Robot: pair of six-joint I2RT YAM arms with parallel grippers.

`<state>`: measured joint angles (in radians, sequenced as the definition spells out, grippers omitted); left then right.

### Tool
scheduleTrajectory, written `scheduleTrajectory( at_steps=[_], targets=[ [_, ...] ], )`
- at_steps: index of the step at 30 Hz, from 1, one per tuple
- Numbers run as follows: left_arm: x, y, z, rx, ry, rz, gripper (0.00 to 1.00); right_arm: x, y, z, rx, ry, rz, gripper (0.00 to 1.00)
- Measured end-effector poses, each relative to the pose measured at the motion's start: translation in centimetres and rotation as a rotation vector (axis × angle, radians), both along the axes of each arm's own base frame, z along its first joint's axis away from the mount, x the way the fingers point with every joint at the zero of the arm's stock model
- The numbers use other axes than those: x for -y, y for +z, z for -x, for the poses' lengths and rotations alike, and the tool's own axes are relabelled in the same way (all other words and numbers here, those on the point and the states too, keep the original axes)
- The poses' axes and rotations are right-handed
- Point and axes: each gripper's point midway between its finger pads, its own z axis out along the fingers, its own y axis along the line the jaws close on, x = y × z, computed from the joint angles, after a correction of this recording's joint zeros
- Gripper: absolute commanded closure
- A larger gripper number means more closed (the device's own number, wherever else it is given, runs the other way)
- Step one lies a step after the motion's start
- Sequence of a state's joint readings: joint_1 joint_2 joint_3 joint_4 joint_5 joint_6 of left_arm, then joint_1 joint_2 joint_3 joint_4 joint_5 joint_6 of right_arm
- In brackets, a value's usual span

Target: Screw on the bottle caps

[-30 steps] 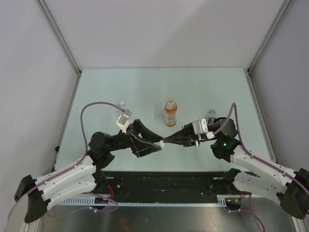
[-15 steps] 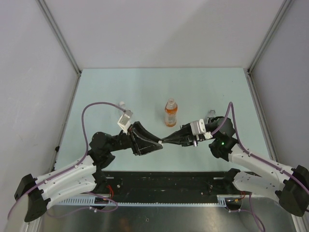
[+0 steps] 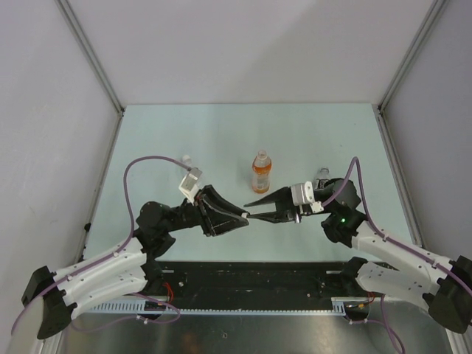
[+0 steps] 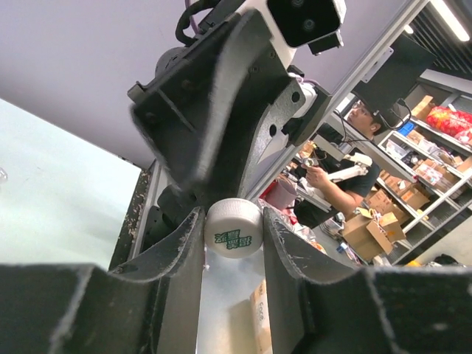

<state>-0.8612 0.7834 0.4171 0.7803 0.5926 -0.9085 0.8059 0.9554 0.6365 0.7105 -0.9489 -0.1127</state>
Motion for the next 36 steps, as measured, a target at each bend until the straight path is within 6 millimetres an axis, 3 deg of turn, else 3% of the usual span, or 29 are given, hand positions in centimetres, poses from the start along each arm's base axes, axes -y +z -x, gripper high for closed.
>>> scheduleTrajectory(
  at_steps=[7,13,18,21,22,27,30,36],
  targets=[
    [-0.6,0.3,-0.7,0.014,0.075,0.003,0.78,1.4,0.9,-1.5,-0.027,-0.163,-0.01,0.34],
    [-0.8,-2.8,-5.5,-0.116,0.329,-0.175,0.76,3.9,3.1,-3.8,-0.089,-0.384,-0.086,0.23],
    [-1.0,-8.5,-9.9,-0.234,0.53,-0.446,0.78,7.1,3.9,-8.2,-0.311,-0.681,-0.187,0.17],
    [-0.6,-14.1,-11.3,-0.306,0.566,-0.655,0.81,9.4,2.7,-10.7,-0.476,-0.855,-0.225,0.09],
    [-0.6,-17.0,-11.6,-0.341,0.571,-0.752,0.82,10.1,2.2,-11.3,-0.521,-0.906,-0.231,0.06],
    [-2.3,-26.9,-10.8,-0.454,0.582,-1.11,0.82,14.1,-0.4,-13.3,-0.709,-1.134,-0.274,0.01],
    [-2.7,-28.8,-10.5,-0.462,0.593,-1.218,0.82,16.2,-1.4,-13.8,-0.772,-1.234,-0.299,0.01],
    [-1.2,-29.6,-11.5,-0.424,0.609,-1.292,0.79,18.5,-3.6,-14.2,-0.835,-1.359,-0.282,0.01]
  ],
)
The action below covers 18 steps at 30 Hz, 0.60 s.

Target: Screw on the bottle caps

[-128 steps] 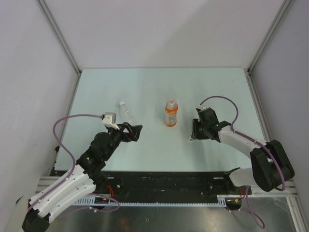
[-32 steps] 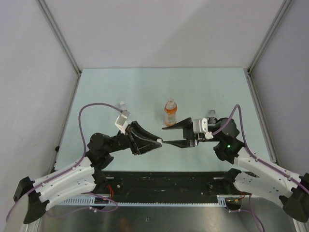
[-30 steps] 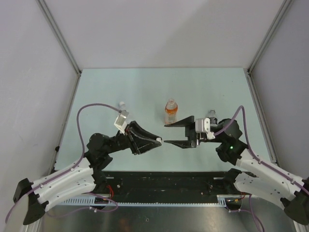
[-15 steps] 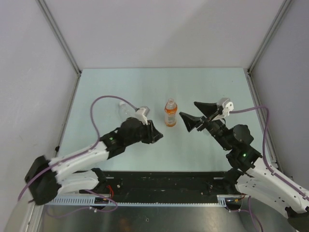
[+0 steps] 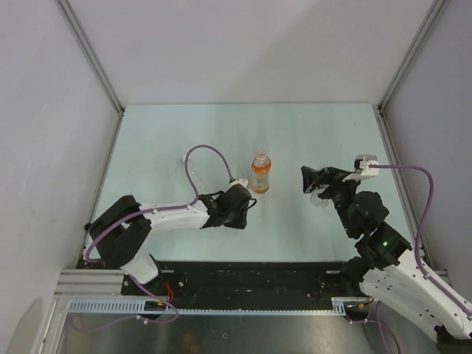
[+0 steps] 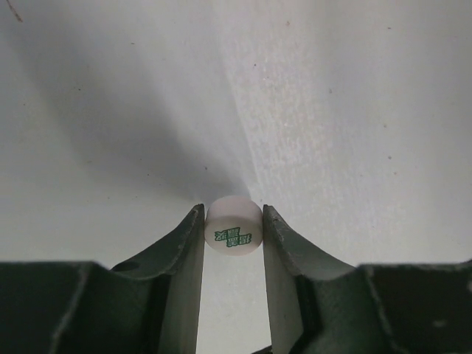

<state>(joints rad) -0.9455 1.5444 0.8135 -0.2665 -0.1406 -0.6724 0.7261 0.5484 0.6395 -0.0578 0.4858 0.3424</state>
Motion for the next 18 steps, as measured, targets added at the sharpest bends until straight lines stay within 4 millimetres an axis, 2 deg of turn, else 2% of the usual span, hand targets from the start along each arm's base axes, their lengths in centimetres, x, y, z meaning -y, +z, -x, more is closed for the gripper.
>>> scheduleTrajectory(
  at_steps=[4,7,10,13,18],
  targets=[
    [-0.3,-1.1,-0.1,-0.011,0.006,-0.057,0.74,0.7,-1.3,-0.1,-0.04,-0.03,0.028,0.01],
    [-0.1,-1.1,-0.4,-0.006,0.009,-0.069,0.7,1.0,-1.8,-0.1,-0.057,-0.043,0.043,0.01],
    [0.0,-1.1,-0.5,-0.003,0.01,-0.079,0.61,1.3,-2.3,-0.2,-0.073,-0.053,0.058,0.01],
    [-0.1,-1.2,-0.5,0.0,0.005,-0.092,0.43,1.4,-2.6,-0.2,-0.082,-0.058,0.066,0.01],
    [0.2,-1.0,-0.4,0.015,-0.016,-0.102,0.07,1.5,-2.8,-0.2,-0.087,-0.062,0.074,0.01]
  ],
)
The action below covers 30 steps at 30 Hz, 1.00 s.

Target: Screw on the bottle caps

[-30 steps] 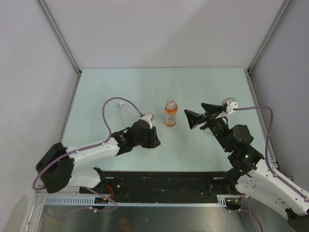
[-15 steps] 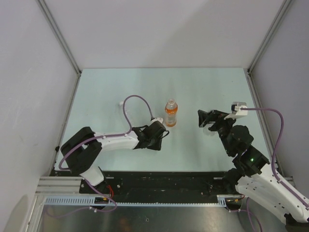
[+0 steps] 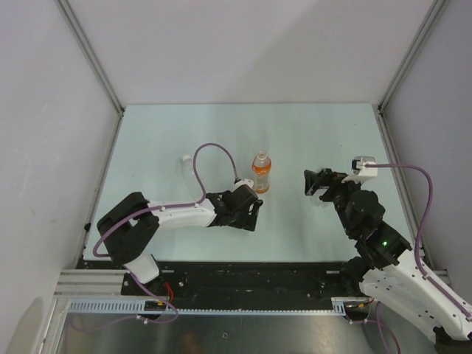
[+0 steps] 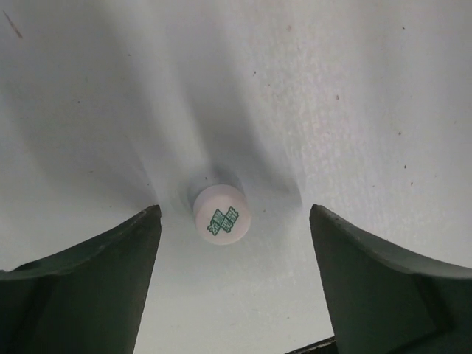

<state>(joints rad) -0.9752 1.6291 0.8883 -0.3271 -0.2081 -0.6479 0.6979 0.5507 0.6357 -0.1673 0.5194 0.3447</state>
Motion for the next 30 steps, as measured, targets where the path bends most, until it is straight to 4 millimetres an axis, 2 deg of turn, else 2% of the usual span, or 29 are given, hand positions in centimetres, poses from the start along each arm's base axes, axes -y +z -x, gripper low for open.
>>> scheduleTrajectory(
  at_steps=[2,5,7,10,12,14,15,17,20,22,26,30],
  targets=[
    [0.1,0.1,0.1,0.007,-0.014,-0.006,0.02,0.0,0.0,0.0,0.001,0.002,0.006,0.02],
    [-0.2,0.9,0.3,0.026,-0.024,-0.015,0.01,-0.4,-0.1,0.1,0.003,0.031,0.024,0.04],
    [-0.1,2.9,0.1,0.071,-0.02,0.019,0.01,-1.0,-0.3,0.2,-0.001,0.067,0.04,0.04],
    [-0.4,8.0,-0.5,0.191,0.008,0.125,0.01,-2.8,-1.3,0.3,-0.029,0.146,0.078,0.04],
    [-1.9,13.1,-1.0,0.325,0.065,0.236,0.01,-5.0,-3.1,0.7,-0.075,0.231,0.133,0.04],
    [-4.3,16.9,-1.3,0.444,0.148,0.327,0.01,-7.7,-5.5,1.5,-0.136,0.325,0.214,0.04],
    [-5.6,18.2,-1.3,0.493,0.19,0.358,0.01,-9.4,-6.9,2.1,-0.17,0.384,0.27,0.04],
    [-8.0,19.5,-1.3,0.561,0.262,0.394,0.01,-12.0,-9.4,3.3,-0.224,0.475,0.361,0.05],
    [-11.1,19.6,-1.1,0.621,0.354,0.415,0.0,-15.4,-13.0,5.0,-0.294,0.595,0.494,0.09],
    [-12.1,18.8,-0.9,0.63,0.384,0.407,0.0,-17.0,-14.6,5.7,-0.328,0.644,0.549,0.14],
    [-12.9,17.1,-0.6,0.621,0.396,0.383,0.01,-20.2,-17.1,5.6,-0.392,0.693,0.618,0.21],
    [-13.2,16.6,-0.4,0.619,0.397,0.382,0.0,-22.5,-18.5,4.6,-0.438,0.688,0.651,0.33]
  ],
)
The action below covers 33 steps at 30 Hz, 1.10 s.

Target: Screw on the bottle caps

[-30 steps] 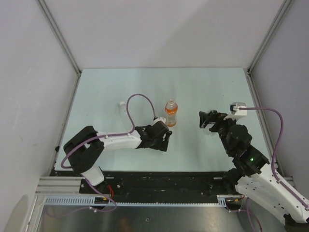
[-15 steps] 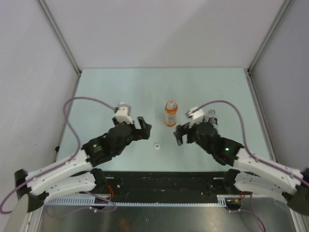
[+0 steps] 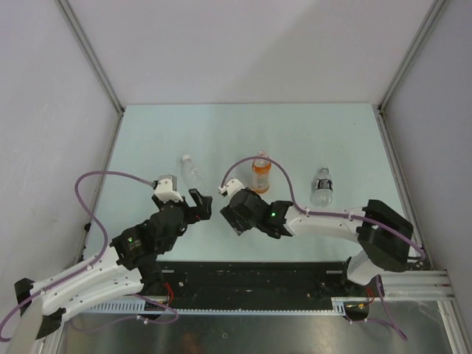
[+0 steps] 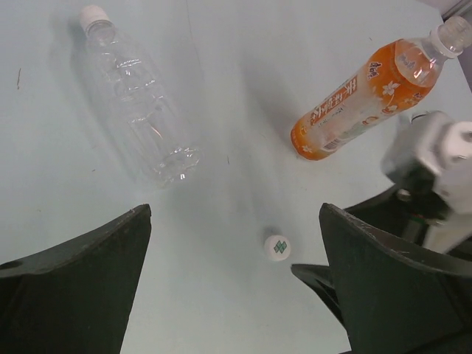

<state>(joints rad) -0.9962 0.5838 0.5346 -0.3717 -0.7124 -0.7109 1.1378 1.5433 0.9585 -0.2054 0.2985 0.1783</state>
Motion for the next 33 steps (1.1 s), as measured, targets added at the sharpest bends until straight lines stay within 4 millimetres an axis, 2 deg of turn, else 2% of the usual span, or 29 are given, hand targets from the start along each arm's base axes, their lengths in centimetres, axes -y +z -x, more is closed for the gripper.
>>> scheduleTrajectory(
  at_steps=[7,16,21,28,33],
  targets=[
    [-0.3,0.3,0.2,0.013,0.002,0.029,0.0,-1.8,-2.8,-0.3,-0.062,-0.002,0.058,0.4],
    [-0.3,0.3,0.2,0.011,0.004,0.037,0.0,-1.0,-5.9,-0.5,-0.136,-0.04,0.12,0.49],
    [-0.2,0.1,0.2,0.006,0.004,0.029,0.01,-1.0,-6.3,-0.8,-0.149,-0.048,0.127,0.58],
    [-0.2,-0.2,0.2,-0.002,0.004,0.017,0.0,-1.2,-6.4,-0.9,-0.152,-0.05,0.13,0.63],
    [-0.2,-0.2,0.2,-0.001,0.004,0.018,0.01,-1.2,-6.4,-0.9,-0.153,-0.051,0.13,0.77]
  ],
)
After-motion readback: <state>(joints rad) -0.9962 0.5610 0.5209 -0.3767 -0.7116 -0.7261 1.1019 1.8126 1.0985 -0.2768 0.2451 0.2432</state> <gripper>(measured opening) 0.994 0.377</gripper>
